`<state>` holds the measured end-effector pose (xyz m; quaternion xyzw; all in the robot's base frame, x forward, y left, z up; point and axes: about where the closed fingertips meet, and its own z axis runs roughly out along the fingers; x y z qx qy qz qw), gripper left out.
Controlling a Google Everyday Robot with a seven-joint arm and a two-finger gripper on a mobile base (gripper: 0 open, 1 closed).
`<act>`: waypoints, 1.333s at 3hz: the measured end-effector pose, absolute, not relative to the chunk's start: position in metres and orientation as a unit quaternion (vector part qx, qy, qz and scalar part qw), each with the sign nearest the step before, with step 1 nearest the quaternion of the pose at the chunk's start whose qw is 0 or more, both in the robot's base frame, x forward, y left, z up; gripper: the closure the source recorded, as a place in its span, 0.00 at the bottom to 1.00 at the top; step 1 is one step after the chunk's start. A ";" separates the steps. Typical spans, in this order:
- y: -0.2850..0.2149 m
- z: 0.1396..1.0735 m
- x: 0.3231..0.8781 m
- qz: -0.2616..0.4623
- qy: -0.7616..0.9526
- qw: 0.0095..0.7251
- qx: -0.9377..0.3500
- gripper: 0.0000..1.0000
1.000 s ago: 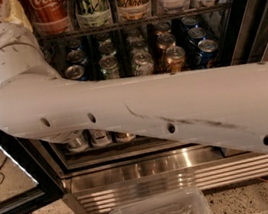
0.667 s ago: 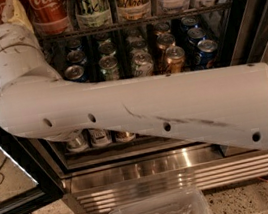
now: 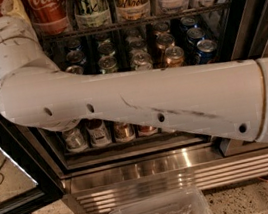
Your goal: Pick coke can from top shelf of fridge
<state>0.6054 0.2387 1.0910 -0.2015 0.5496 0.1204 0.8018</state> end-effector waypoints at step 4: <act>0.235 1.082 0.634 0.020 0.588 0.775 -0.232 0.26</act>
Offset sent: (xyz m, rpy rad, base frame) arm 0.0313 -0.0062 -0.0187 -0.1111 0.0734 -0.0848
